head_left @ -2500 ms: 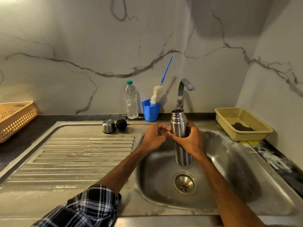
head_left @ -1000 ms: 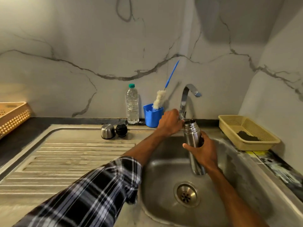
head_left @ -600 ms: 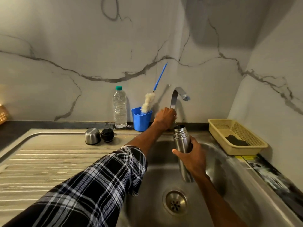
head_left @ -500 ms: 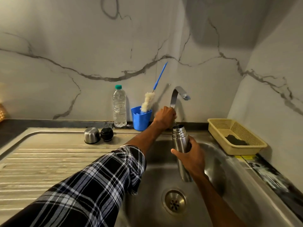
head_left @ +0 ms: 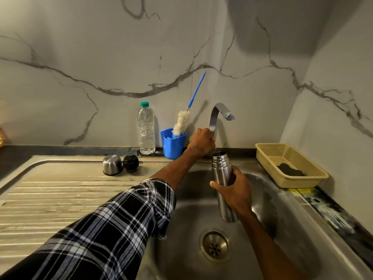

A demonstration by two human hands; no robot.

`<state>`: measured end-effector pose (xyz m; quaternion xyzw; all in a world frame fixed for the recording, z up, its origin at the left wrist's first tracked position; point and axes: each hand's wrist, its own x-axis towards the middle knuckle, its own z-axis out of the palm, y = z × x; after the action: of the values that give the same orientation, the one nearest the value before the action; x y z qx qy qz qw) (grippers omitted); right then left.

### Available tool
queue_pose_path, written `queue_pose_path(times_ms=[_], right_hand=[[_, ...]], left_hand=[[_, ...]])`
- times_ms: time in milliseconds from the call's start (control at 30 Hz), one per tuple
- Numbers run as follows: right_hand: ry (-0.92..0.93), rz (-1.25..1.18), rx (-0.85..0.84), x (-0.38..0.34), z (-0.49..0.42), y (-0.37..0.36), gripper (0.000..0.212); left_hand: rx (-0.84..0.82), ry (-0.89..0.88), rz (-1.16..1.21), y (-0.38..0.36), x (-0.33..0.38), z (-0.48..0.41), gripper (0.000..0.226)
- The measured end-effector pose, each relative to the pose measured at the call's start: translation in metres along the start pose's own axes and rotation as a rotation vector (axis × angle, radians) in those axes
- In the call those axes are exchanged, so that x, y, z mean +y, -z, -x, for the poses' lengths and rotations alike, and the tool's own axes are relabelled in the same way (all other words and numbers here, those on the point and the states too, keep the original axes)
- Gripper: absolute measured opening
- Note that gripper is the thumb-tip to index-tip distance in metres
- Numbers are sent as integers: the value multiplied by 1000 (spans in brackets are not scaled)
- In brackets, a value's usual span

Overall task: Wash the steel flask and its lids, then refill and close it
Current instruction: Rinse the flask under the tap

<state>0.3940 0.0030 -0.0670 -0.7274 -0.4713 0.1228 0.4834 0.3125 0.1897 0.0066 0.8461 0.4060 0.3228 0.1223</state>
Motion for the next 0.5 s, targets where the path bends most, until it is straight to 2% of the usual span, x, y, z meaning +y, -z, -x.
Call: queue_pose_path(times_ms=[500], right_hand=[[-15, -1, -11, 0, -1, -2, 76]], left_hand=[[58, 116, 215, -4, -5, 10, 31]])
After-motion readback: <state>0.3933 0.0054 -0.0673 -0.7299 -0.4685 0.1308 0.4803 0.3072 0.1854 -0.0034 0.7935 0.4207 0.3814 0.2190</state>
